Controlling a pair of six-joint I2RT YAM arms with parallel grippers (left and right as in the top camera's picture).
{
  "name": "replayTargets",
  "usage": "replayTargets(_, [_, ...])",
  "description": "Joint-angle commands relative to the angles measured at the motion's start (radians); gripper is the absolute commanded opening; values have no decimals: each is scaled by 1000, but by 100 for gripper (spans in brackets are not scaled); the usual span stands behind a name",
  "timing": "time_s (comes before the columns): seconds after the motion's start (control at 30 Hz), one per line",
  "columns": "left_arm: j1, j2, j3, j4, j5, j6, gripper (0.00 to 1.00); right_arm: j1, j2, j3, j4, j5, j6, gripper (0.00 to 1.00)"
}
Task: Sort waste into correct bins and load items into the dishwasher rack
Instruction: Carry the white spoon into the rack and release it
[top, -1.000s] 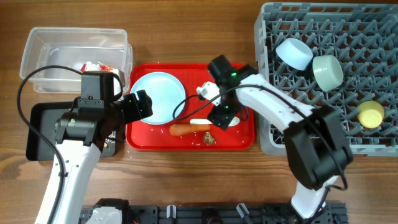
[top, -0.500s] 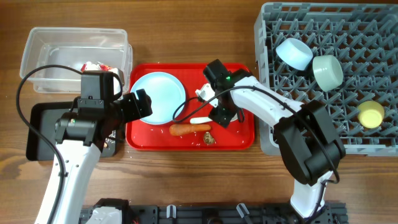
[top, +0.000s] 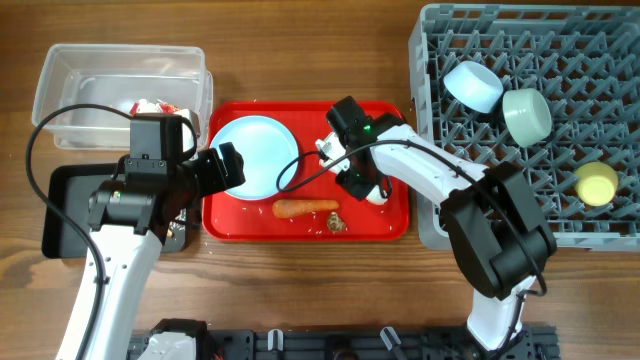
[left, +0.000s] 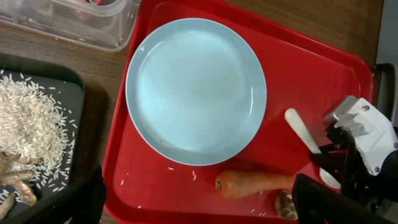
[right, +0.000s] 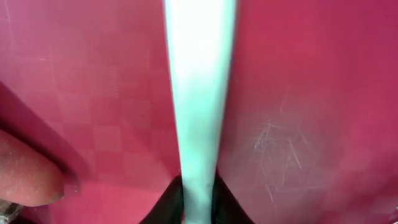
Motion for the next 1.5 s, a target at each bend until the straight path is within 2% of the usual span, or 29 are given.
replayTargets(0.0, [5, -3, -2, -2, -16, -10, 97, 0, 26, -35, 1, 23, 37, 4])
replayTargets(0.3, [5, -3, -2, -2, -16, -10, 97, -1, -30, -16, -27, 23, 141, 4])
replayTargets(0.47, [5, -3, -2, -4, -16, -10, 98, -26, -202, -6, -16, 23, 200, 4])
replayTargets(0.53, [5, -3, -2, -10, -16, -10, 98, -76, -326, -6, -6, 19, 224, 4])
replayTargets(0.73, [5, -2, -2, -8, -16, -10, 98, -223, -515, -6, -10, 19, 237, 4])
replayTargets(0.9, [5, -3, -2, -9, -16, -10, 98, -335, -513, -18, -80, 18, 237, 4])
replayTargets(1.07, [5, -2, -2, -9, -16, -10, 98, -394, -476, -100, -86, 19, 237, 4])
replayTargets(1.47, [5, -2, -2, -10, -16, -10, 98, -412, -415, -163, -66, 19, 289, 5])
